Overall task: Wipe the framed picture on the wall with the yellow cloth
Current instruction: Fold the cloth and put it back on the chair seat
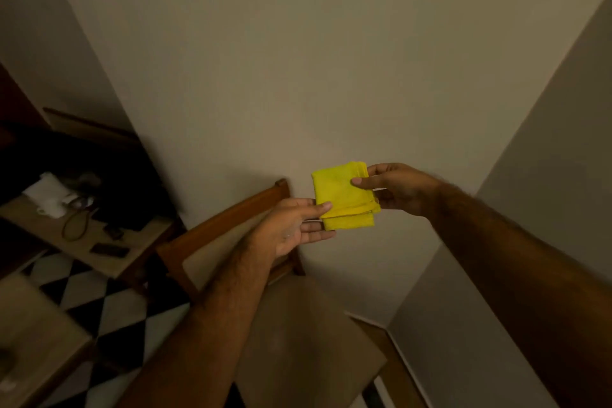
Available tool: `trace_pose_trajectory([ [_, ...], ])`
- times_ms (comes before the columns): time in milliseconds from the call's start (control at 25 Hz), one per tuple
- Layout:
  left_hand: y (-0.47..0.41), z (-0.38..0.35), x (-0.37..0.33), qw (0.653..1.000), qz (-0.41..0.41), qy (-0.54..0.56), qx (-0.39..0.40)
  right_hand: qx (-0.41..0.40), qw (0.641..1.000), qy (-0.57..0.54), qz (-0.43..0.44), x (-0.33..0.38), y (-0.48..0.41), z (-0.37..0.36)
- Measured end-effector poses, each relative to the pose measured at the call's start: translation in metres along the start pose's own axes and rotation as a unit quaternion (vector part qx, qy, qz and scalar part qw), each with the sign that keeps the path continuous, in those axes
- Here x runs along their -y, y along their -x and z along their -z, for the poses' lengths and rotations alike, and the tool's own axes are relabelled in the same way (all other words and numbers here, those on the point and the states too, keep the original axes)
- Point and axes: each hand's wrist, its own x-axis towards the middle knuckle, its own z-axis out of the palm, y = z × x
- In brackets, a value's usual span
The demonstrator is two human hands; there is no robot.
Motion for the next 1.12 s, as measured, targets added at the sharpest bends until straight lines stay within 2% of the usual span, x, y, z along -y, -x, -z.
trace_pose_trajectory([
  [160,-0.026,0.057,0.068,0.997,0.043,0.011,-0.067,0.034,0.996,-0.017,-0.085,-0.078,-0.069,-0.041],
  [360,-0.064,0.114,0.148,0.988,0.11,-0.015,-0.108,0.037,0.985,-0.009,-0.17,-0.181,-0.132,-0.079],
  [680,-0.128,0.178,0.312,0.948,0.21,-0.154,-0.182,0.013,0.953,0.012,-0.301,-0.361,-0.189,-0.138],
  [800,-0.146,0.203,0.365,0.926,0.24,-0.227,-0.184,0.005,0.945,0.036,-0.326,-0.427,-0.205,-0.154],
  [1120,-0.182,0.233,0.451,0.858,0.236,-0.421,-0.176,-0.037,0.938,0.089,-0.333,-0.526,-0.23,-0.193],
])
